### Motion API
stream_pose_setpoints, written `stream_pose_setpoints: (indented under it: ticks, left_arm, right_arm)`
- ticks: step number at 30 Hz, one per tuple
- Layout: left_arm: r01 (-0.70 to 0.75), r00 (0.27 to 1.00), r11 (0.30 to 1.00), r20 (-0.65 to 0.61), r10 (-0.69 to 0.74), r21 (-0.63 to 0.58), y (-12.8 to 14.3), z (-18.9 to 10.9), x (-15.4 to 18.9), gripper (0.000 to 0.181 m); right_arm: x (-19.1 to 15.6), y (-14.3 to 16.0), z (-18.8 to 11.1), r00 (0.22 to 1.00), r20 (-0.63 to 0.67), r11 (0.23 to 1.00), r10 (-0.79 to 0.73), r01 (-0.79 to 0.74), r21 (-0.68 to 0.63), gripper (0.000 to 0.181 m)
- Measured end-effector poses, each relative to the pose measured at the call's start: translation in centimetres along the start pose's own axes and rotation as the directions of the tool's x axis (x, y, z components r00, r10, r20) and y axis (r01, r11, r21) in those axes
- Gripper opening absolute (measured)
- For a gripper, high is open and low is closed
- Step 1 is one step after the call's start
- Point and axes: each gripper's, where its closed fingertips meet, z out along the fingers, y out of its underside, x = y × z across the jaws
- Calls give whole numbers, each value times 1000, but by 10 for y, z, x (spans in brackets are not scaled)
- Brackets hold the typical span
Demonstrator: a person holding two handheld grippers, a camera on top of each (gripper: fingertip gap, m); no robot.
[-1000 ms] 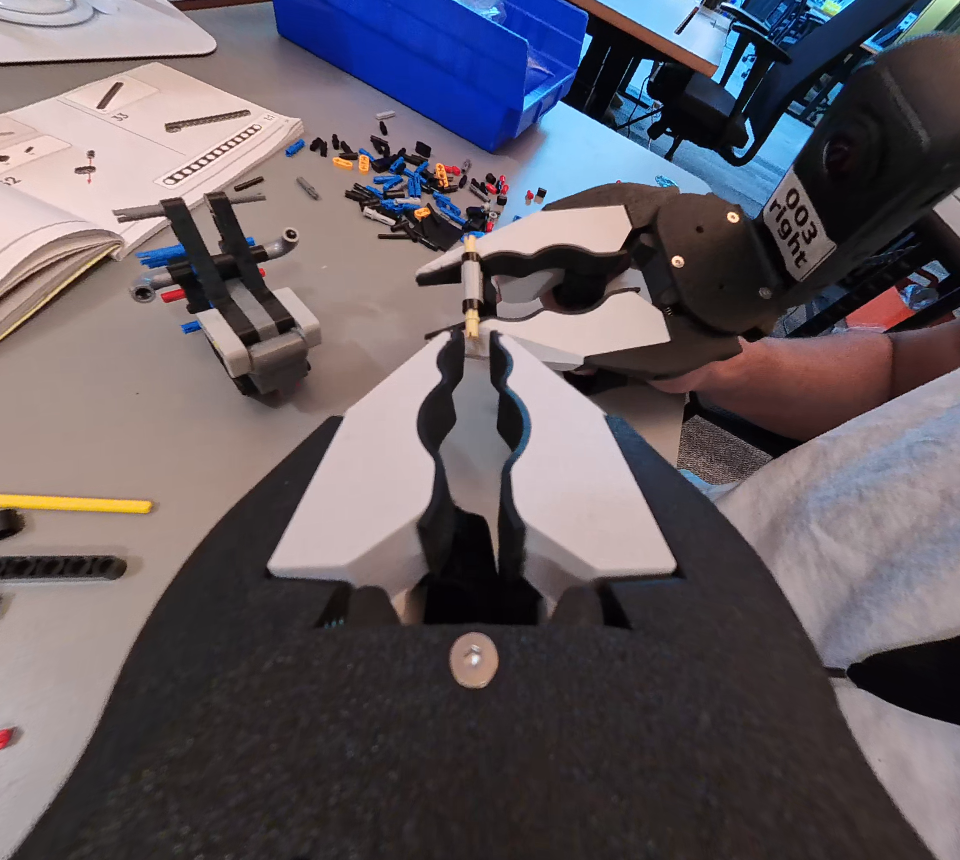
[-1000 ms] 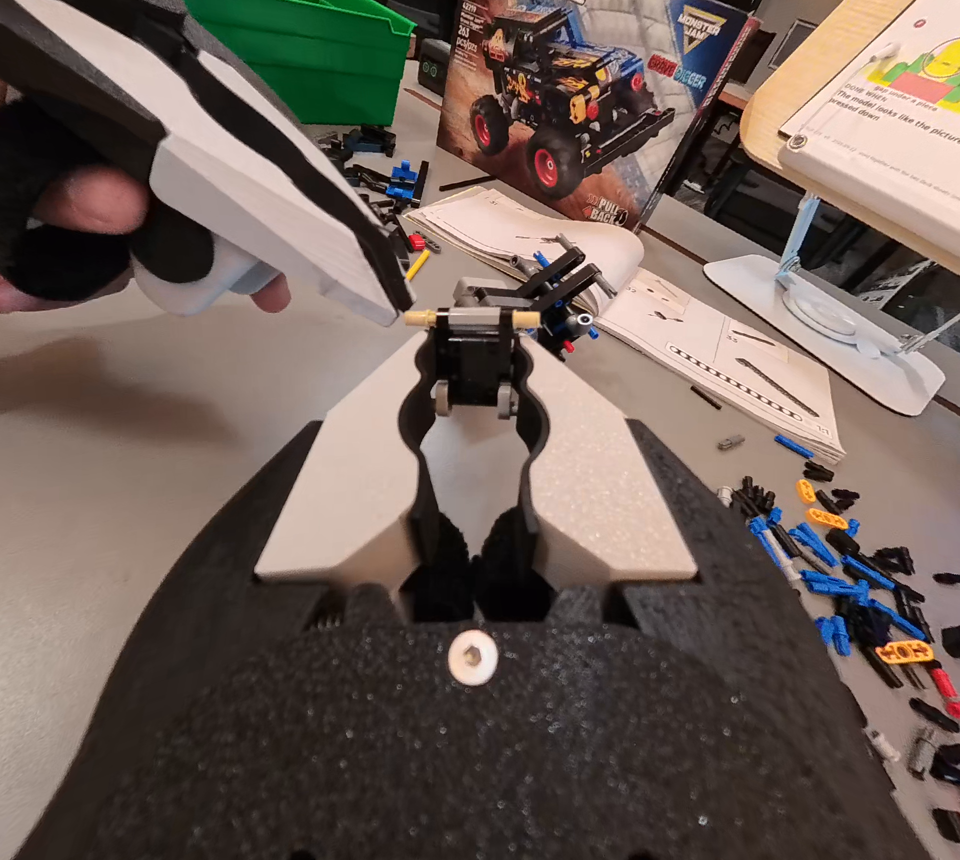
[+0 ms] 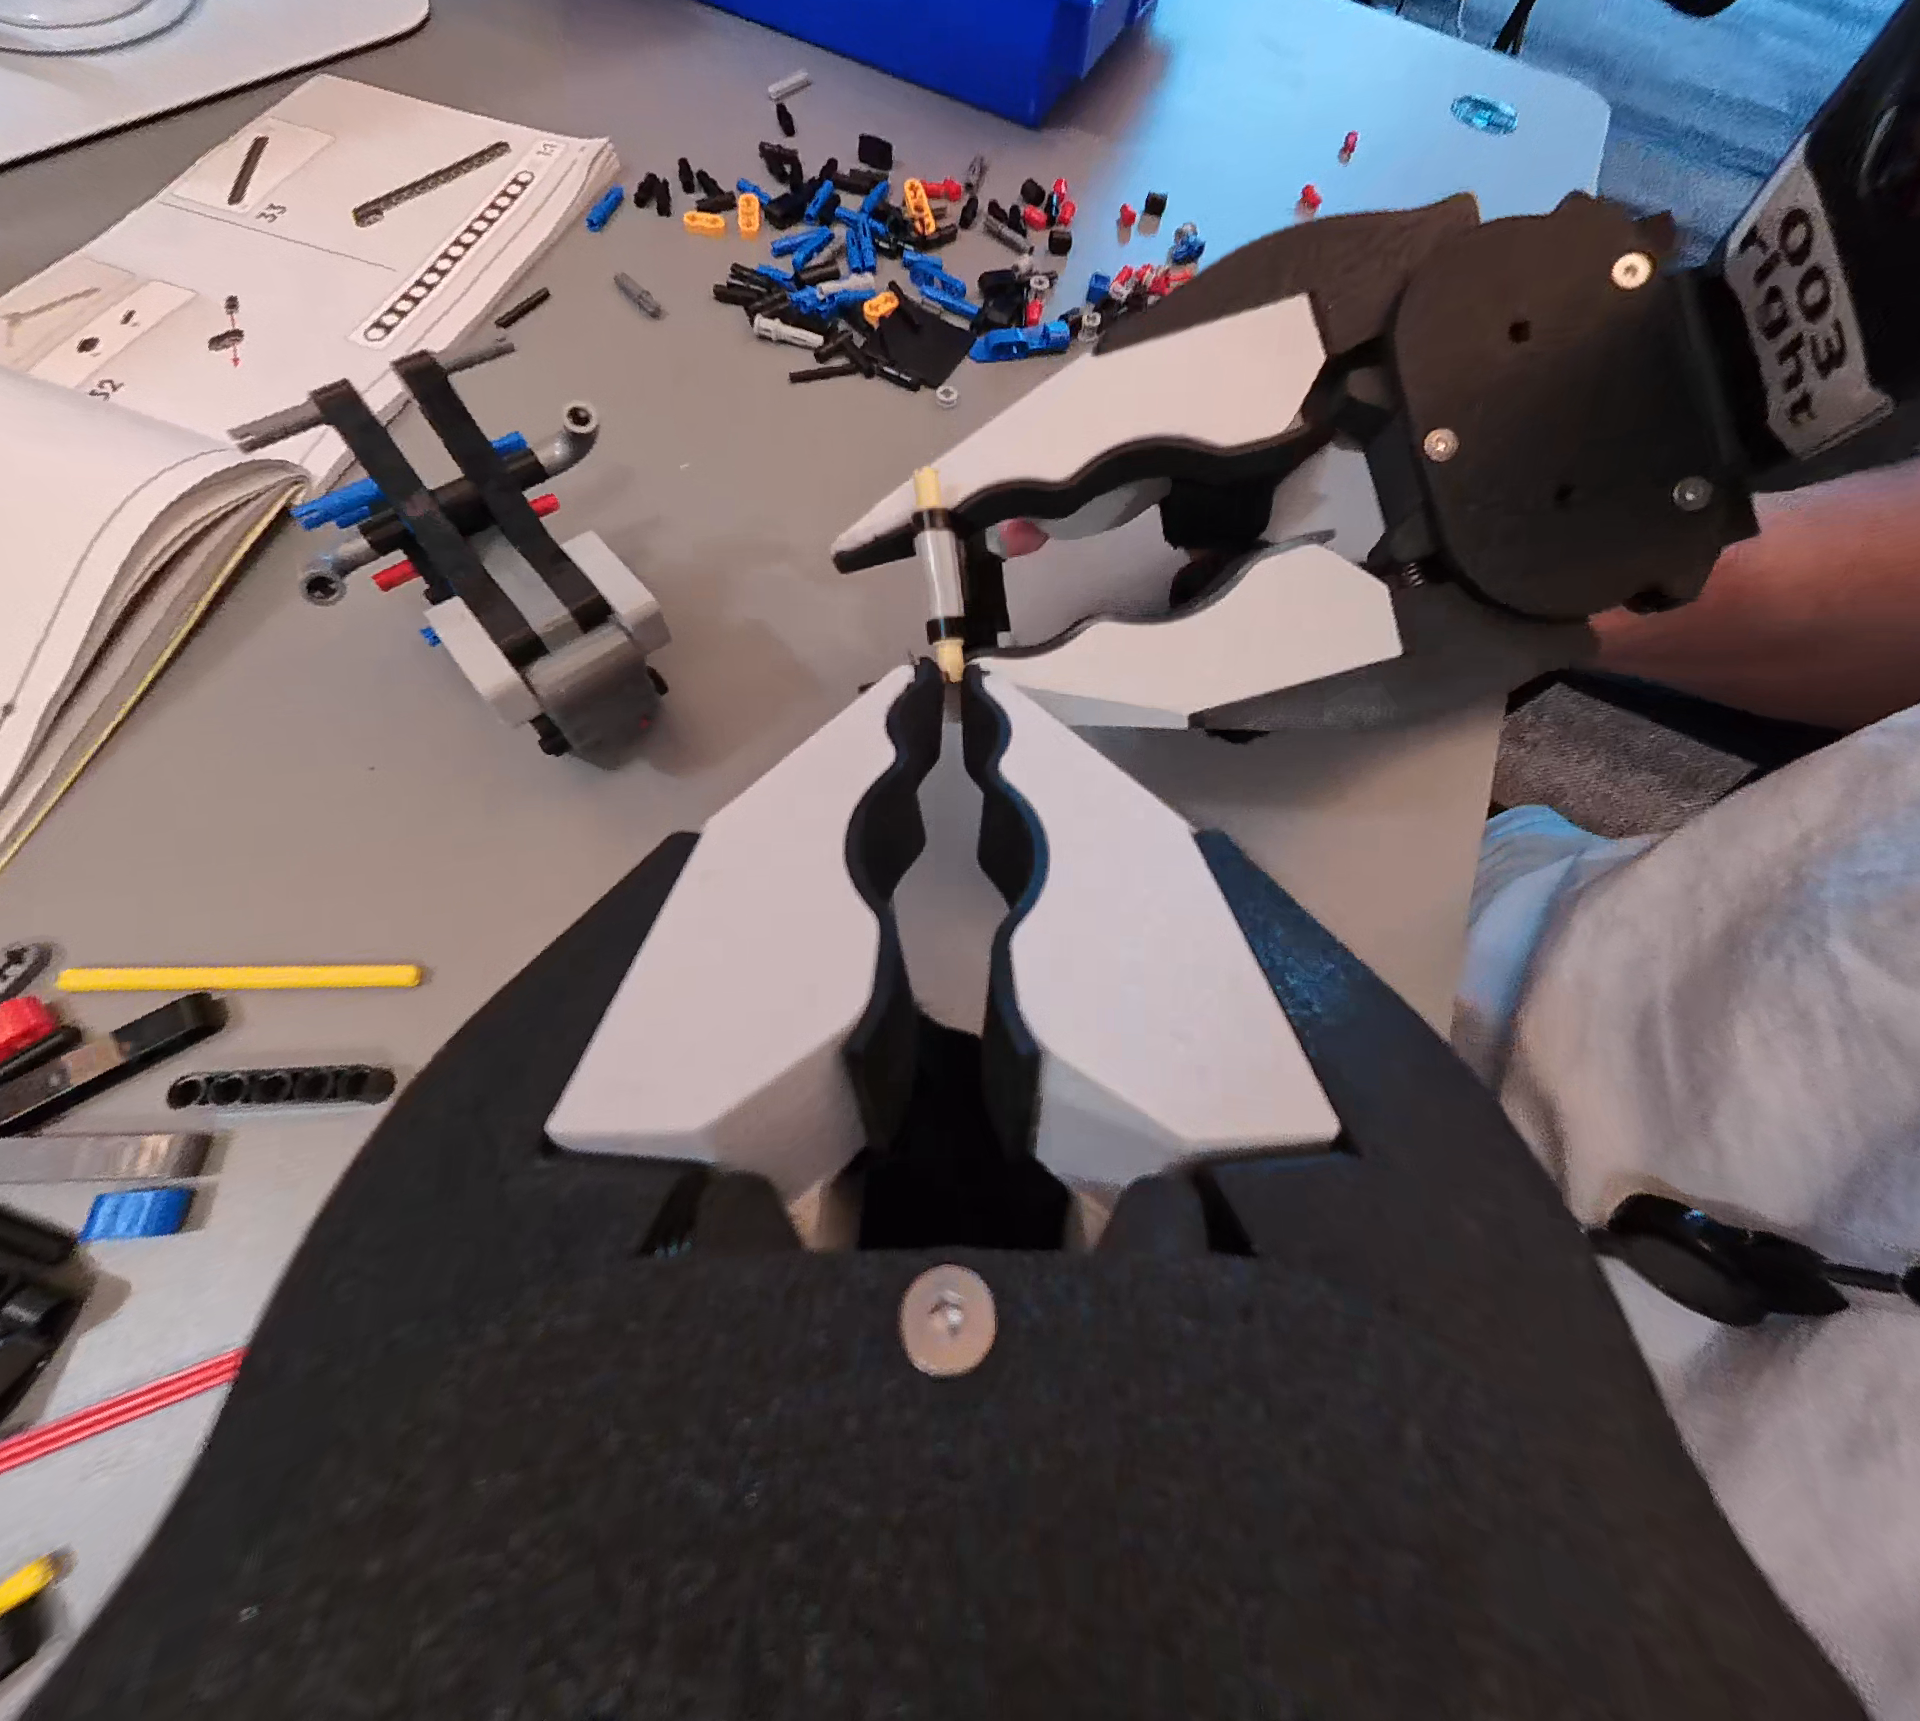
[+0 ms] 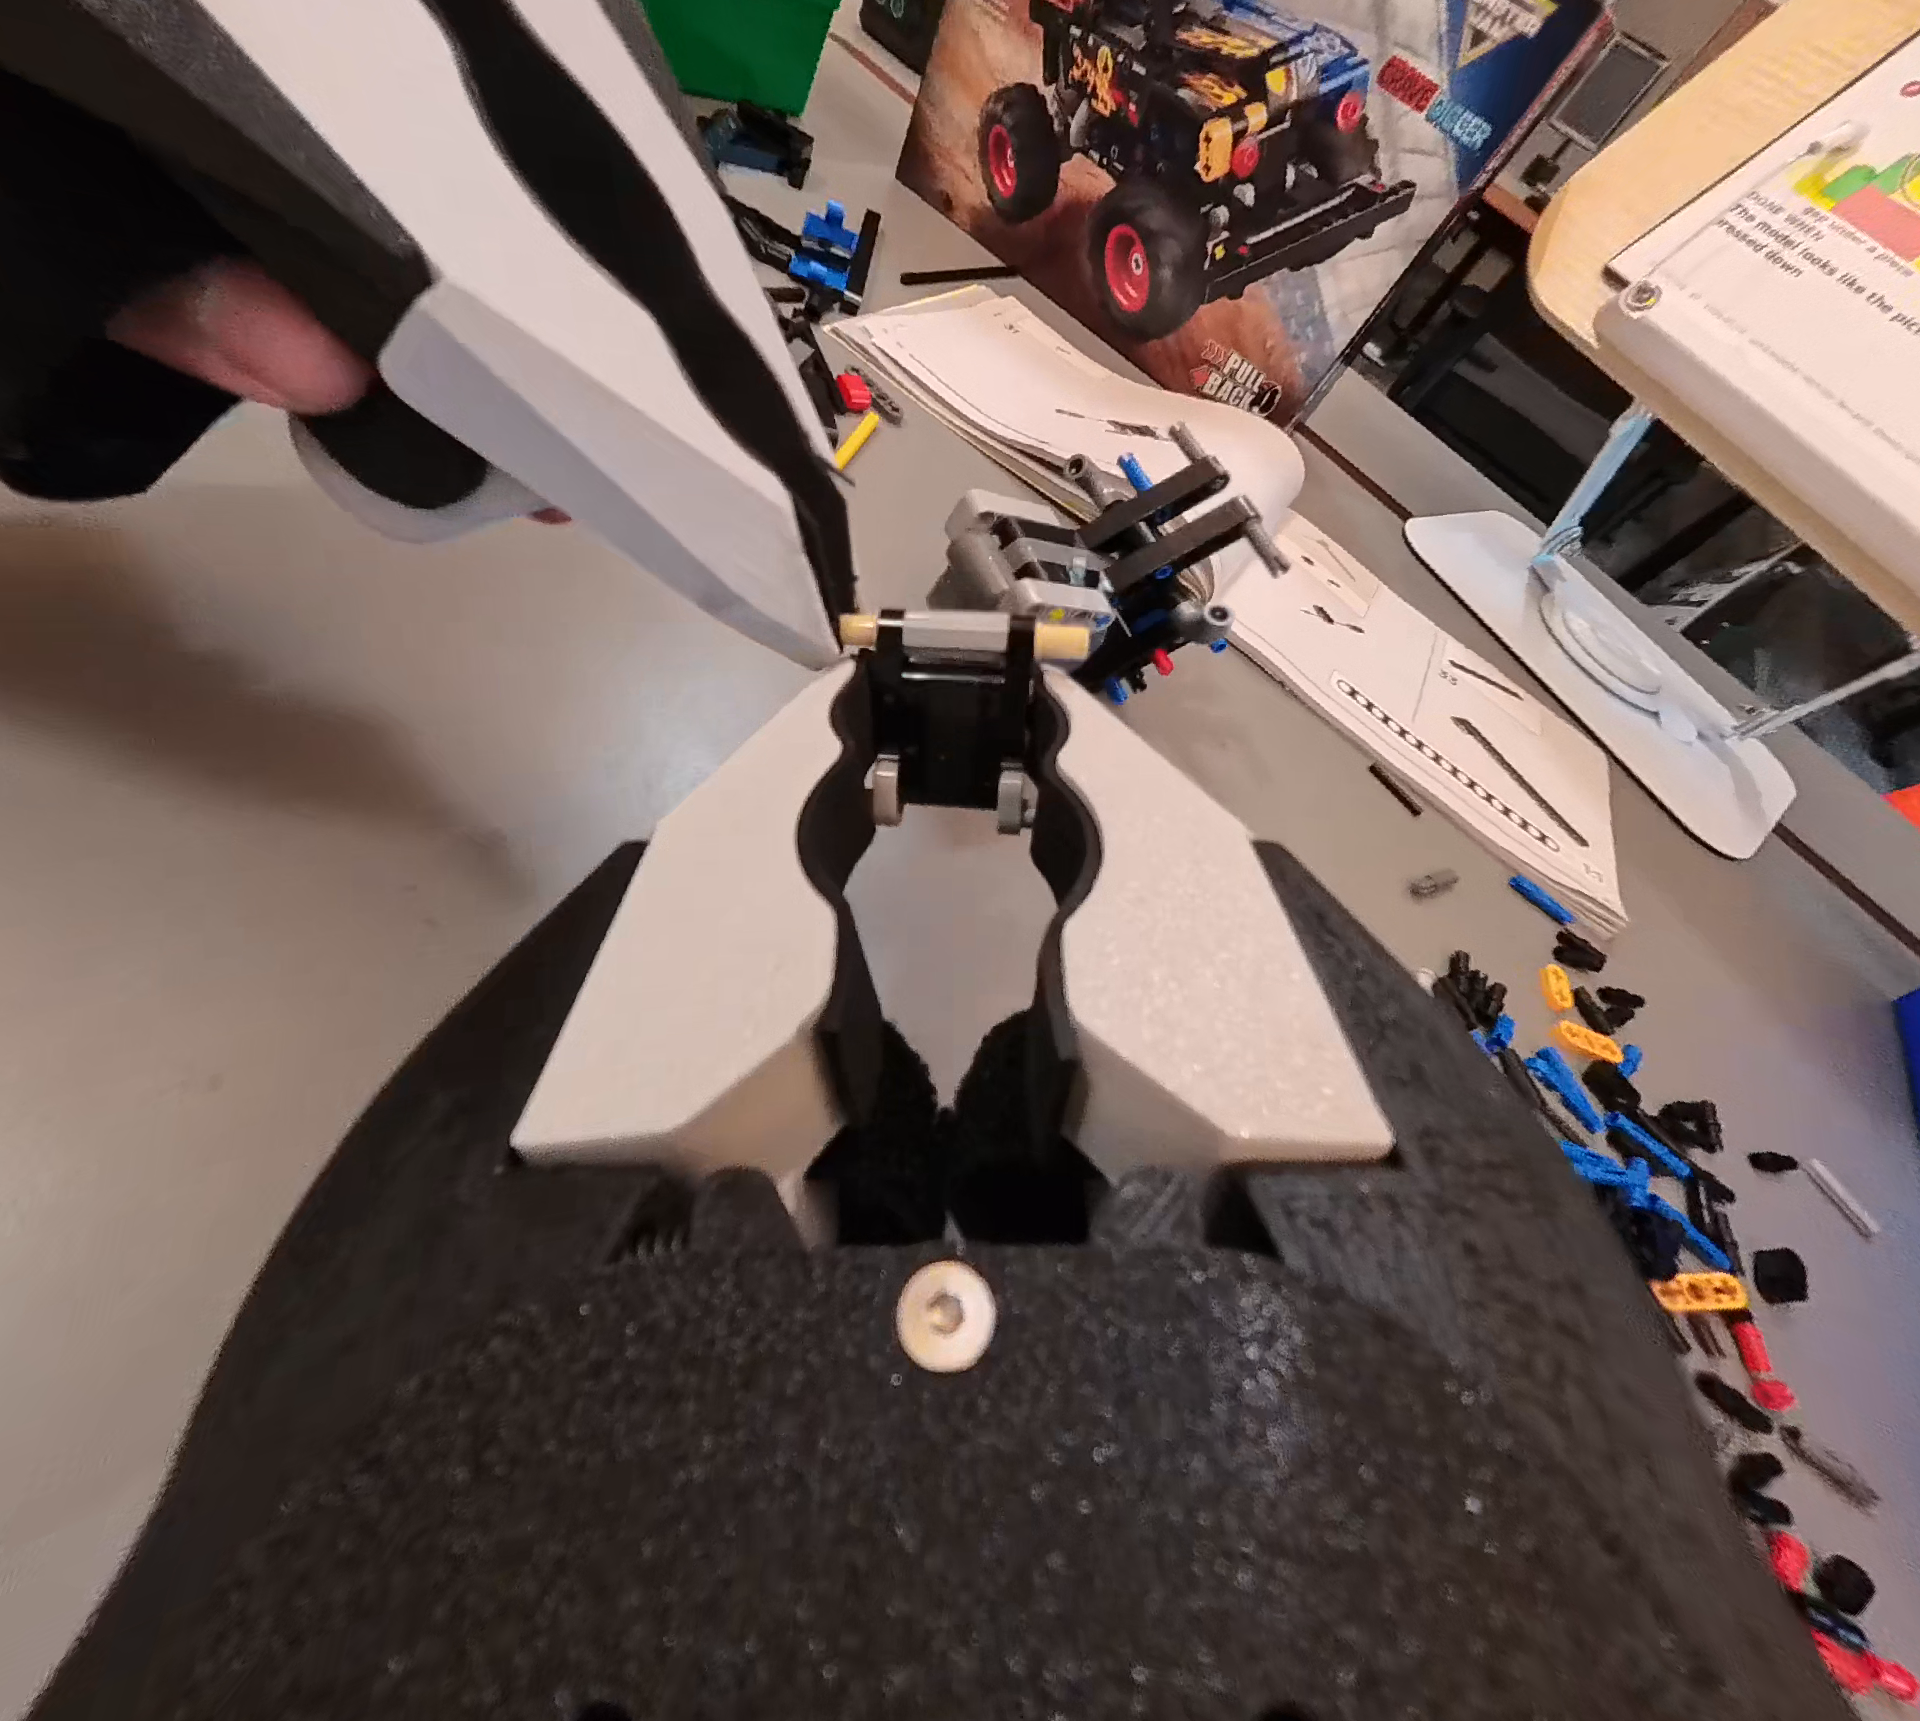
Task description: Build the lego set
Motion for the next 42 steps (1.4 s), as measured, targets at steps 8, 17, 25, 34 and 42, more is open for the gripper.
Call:
stream_pose_setpoints:
  ticks: [8,17,25,34,42]
  left_arm:
    - [50,999,998,-9,-49,41,-3,1,-3,1]
    - [78,997,986,-21,-75,149,-7,-2,-9,2]
    - [-57,985,955,173,6,290,2,-33,-45,17]
    - [40,976,961,195,-97,274,5,-30,-62,27]
    - [110,973,968,174,-152,228,11,-22,-69,27]
  right_arm:
    - [3,-1,2,997,25,997,77,-77,-4,26]
    - [18,3,-1,989,2,989,151,-151,-9,26]
    - [80,20,-9,919,40,917,392,-386,-105,26]
    - [110,12,-10,917,-16,915,398,-395,81,26]
    - [106,25,-7,910,-7,910,414,-414,25,26]
